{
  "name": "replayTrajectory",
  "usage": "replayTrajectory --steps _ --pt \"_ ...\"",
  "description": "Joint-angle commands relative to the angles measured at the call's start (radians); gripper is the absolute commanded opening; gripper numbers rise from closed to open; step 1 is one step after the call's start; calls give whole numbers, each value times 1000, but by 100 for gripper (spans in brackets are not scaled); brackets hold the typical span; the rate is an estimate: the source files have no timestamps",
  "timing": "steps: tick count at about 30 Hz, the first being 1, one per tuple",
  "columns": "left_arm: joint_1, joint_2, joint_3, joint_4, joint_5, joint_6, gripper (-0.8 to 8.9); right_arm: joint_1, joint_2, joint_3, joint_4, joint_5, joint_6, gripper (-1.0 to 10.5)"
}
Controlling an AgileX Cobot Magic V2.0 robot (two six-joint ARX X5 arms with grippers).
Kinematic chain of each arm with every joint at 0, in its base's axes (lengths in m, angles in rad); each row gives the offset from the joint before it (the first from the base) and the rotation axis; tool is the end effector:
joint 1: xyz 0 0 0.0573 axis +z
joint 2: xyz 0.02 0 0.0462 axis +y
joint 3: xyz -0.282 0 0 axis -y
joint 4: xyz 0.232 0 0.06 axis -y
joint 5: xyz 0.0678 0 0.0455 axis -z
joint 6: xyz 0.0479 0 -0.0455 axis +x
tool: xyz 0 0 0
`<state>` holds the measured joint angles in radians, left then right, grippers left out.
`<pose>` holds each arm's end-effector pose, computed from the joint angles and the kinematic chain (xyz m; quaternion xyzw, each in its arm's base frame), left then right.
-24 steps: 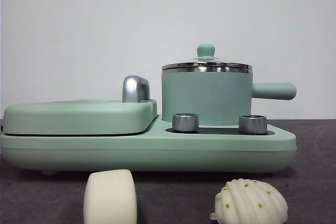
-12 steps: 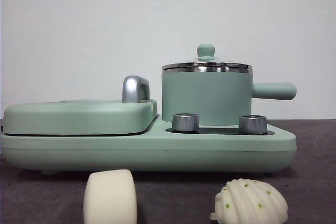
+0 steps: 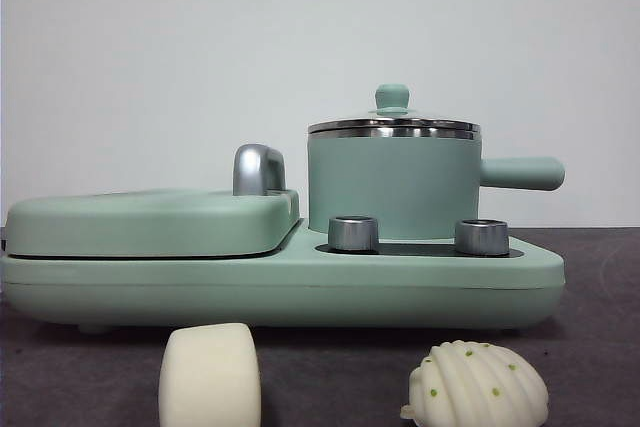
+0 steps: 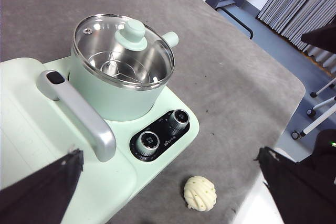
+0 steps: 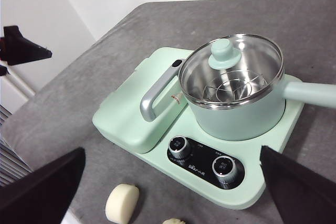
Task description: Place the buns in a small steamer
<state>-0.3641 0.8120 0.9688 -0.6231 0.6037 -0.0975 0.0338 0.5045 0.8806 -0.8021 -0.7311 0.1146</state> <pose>0.1226 -0.0758 0.3554 -0.0695 0.2512 -0.4409 0.8589 0.0600 0.0340 0.3381 0.1240 0.2192 0.3528 0.9012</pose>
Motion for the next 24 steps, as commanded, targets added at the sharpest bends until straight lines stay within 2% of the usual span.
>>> replayTrajectory --steps 1,9,17,24 --pt "-3 24 45 7 -2 -25 549 3 4 18 8 -6 37 577" --pt "-4 169 174 -56 -2 -10 522 3 4 18 8 -6 50 577" --pt "-36 449 439 -248 -3 114 522 3 4 18 8 -6 50 577" --pt "-84 713 644 -277 -6 135 522 3 4 18 9 -5 50 577"
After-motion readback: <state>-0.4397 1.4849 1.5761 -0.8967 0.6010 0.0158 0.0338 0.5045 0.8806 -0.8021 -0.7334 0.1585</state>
